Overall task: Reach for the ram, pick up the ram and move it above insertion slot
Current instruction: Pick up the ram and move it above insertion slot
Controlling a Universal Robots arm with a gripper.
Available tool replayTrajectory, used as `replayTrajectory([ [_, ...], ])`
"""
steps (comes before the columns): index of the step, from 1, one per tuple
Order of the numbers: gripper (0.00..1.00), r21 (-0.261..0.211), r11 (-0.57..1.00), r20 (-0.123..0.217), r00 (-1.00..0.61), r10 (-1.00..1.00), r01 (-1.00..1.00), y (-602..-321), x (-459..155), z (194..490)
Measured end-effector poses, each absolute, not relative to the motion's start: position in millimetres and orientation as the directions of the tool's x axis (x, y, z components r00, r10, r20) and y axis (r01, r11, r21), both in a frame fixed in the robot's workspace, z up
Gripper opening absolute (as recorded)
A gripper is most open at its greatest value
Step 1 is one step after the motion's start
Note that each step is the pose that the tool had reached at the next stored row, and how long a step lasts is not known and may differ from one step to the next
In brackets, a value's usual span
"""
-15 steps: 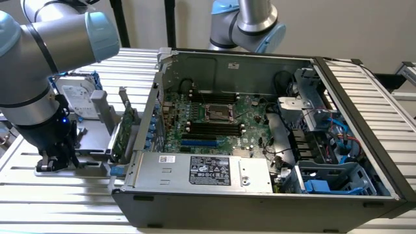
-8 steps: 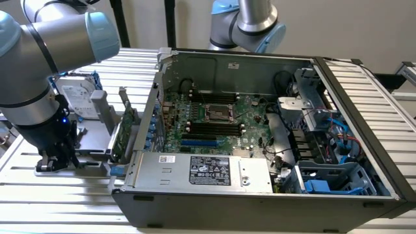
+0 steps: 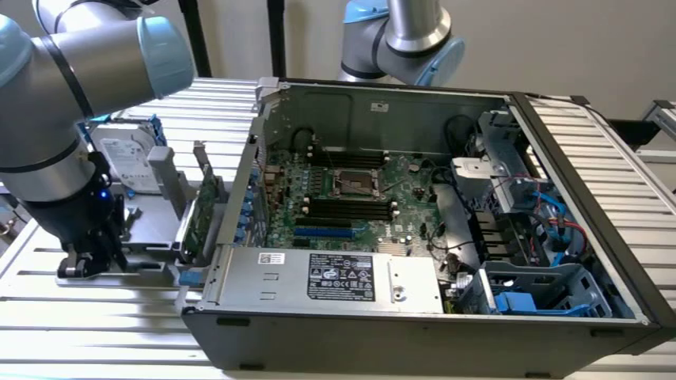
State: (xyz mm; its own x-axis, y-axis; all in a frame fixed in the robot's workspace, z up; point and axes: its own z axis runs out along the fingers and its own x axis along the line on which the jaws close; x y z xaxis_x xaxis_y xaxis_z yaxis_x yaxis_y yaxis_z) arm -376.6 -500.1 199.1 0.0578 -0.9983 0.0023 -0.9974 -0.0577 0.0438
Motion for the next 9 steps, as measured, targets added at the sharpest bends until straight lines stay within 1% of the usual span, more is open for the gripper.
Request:
replayTrajectory([
  [4,0.13,0.044,-0.058,0.002,0.058,-0.998,-0.997,-500.1,-376.5,204.5],
  [9,0.13,0.044,-0.058,0.0,0.058,-0.998,-0.997,-500.1,-375.6,220.4],
])
